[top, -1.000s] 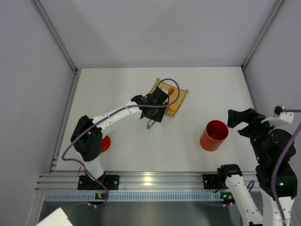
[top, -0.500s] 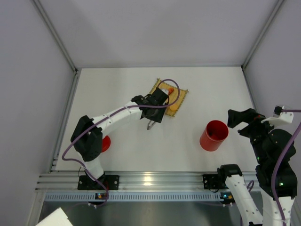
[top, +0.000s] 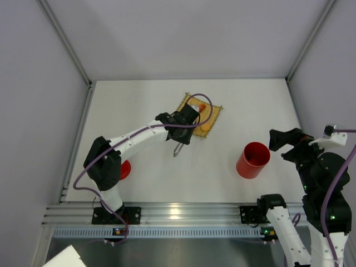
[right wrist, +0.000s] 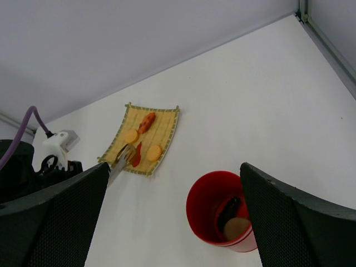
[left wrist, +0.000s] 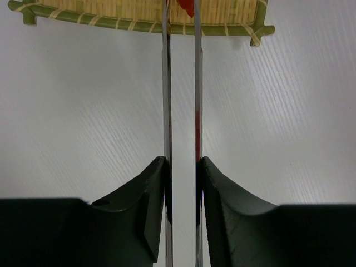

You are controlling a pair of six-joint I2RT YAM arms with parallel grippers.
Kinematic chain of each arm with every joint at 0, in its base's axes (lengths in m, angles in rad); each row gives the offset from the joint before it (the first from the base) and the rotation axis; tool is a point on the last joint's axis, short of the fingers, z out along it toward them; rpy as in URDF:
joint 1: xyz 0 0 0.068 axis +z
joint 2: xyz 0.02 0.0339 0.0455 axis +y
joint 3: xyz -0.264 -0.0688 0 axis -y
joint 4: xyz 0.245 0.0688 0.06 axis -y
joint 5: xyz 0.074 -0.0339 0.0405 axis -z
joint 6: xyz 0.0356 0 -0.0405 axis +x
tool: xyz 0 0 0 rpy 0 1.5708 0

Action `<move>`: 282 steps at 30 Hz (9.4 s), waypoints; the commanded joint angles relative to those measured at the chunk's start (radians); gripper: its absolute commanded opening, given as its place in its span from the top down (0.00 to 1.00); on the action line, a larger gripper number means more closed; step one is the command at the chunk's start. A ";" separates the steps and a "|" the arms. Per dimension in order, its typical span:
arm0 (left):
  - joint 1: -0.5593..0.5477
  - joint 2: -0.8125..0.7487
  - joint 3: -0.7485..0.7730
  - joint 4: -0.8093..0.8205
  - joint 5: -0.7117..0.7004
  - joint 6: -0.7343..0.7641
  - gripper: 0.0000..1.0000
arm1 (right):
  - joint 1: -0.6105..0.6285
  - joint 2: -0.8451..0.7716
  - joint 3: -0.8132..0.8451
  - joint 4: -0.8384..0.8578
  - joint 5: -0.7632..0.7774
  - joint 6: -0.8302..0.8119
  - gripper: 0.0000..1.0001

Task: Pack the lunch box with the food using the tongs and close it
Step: Pick up the fake food from the plate, then place the fake food in the packing box, then pick up the fake food from the plate, then place the fake food in the packing box.

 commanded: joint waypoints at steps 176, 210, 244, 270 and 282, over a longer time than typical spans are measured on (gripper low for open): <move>-0.014 0.117 0.192 0.054 0.027 0.007 0.63 | -0.012 0.003 0.002 -0.011 -0.011 -0.004 0.00; -0.225 -0.104 0.364 -0.068 -0.054 0.069 0.62 | -0.012 0.020 0.005 0.008 -0.020 0.004 0.00; -0.512 -0.078 0.399 -0.061 0.040 0.076 0.55 | -0.012 0.010 0.003 0.002 -0.025 0.009 0.01; -0.464 -0.069 0.468 -0.082 -0.097 0.083 0.47 | -0.012 0.004 -0.001 -0.001 -0.020 0.003 0.01; -0.017 -0.038 0.392 -0.027 0.006 0.119 0.47 | -0.012 0.012 -0.001 0.005 -0.020 -0.002 0.01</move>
